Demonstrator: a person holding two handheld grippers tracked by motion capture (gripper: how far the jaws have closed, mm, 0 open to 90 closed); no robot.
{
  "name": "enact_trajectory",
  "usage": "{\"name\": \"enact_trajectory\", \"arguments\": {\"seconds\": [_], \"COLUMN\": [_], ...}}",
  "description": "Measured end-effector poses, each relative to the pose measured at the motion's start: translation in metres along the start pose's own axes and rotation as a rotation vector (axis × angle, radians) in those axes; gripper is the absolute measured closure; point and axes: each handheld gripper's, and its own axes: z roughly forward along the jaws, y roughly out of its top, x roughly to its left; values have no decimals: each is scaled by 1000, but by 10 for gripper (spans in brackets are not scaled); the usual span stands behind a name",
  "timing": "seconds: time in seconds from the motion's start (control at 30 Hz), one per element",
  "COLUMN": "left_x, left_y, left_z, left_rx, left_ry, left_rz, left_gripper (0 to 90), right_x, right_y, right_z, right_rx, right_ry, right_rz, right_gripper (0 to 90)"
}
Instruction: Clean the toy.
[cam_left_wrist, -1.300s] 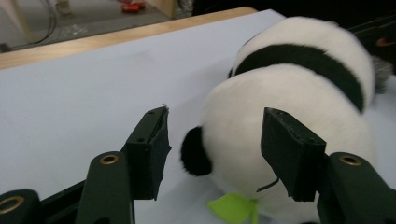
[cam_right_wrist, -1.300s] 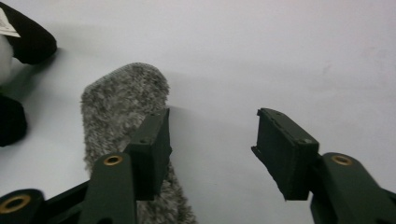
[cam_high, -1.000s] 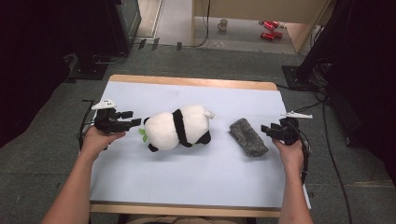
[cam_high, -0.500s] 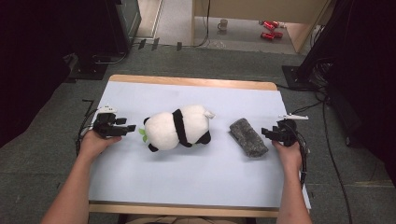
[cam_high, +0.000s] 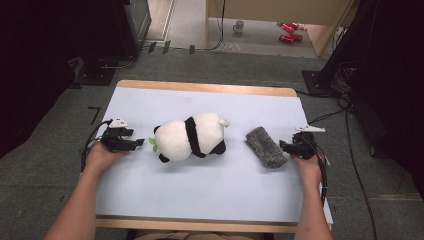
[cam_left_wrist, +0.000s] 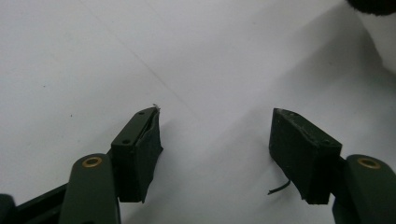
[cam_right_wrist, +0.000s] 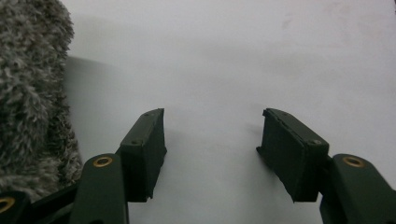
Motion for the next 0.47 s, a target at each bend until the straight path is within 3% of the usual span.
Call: {"name": "enact_trajectory", "arguments": {"seconds": [0.17, 0.47], "left_x": [-1, -1], "left_y": [-4, -5], "left_z": [0, 1], "left_rx": [-34, -38], "left_ry": [0, -4], "left_rz": [-3, 0], "left_gripper": [318, 288], "right_x": [1, 3], "right_y": [-3, -5], "right_z": [0, 2], "right_rx": [-20, -36], "right_ry": [-4, -5], "right_rz": [8, 6], "right_gripper": [384, 337]}}
